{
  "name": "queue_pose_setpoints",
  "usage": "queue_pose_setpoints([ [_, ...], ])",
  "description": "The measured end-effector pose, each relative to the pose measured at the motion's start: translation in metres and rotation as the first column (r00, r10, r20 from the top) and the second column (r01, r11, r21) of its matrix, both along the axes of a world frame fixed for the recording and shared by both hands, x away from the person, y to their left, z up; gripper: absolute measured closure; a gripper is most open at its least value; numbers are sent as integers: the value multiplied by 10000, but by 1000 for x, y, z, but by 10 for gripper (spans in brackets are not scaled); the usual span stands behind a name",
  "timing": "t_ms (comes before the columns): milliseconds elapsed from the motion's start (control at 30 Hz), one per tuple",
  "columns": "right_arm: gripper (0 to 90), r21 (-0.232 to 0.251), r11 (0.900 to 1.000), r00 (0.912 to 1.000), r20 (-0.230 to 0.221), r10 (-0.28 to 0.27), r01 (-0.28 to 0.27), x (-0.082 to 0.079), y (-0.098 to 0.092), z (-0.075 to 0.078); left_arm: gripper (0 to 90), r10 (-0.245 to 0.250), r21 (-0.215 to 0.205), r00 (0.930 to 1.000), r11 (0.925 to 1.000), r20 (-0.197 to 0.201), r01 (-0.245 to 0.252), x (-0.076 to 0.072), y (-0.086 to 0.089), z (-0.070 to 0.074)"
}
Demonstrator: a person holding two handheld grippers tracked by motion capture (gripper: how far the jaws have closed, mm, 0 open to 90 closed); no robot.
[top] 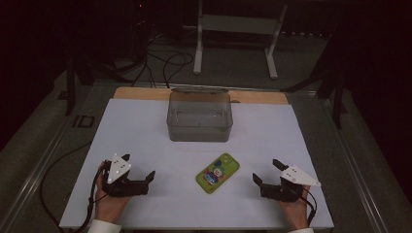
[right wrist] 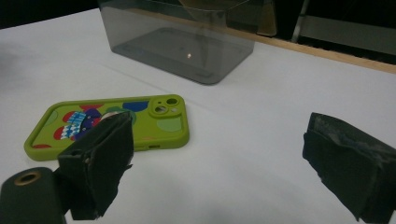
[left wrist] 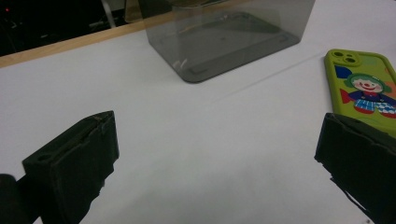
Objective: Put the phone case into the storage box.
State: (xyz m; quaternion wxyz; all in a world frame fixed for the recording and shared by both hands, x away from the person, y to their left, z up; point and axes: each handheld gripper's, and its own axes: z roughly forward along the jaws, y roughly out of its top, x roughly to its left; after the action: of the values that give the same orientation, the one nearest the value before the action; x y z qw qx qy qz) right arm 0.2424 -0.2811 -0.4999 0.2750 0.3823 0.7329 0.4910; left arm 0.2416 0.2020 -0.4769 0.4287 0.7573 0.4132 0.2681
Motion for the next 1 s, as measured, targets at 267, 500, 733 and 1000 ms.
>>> queue_pose_setpoints([
  [267,91,0,10000,10000,-30,4,-4,0,0,0,0,-176,96,9998,9998,-85,177,4,-9,4],
  [500,91,43,10000,10000,-58,-2,2,0,0,0,0,-241,230,9997,9994,-94,243,7,-16,6],
  [733,91,53,10000,10000,-59,-12,12,0,0,-1,0,-425,338,9990,9985,-106,429,12,-26,7],
  [1000,91,45,10000,9999,-113,14,-13,0,1,-1,0,-681,484,9975,9964,-179,689,19,-38,9],
])
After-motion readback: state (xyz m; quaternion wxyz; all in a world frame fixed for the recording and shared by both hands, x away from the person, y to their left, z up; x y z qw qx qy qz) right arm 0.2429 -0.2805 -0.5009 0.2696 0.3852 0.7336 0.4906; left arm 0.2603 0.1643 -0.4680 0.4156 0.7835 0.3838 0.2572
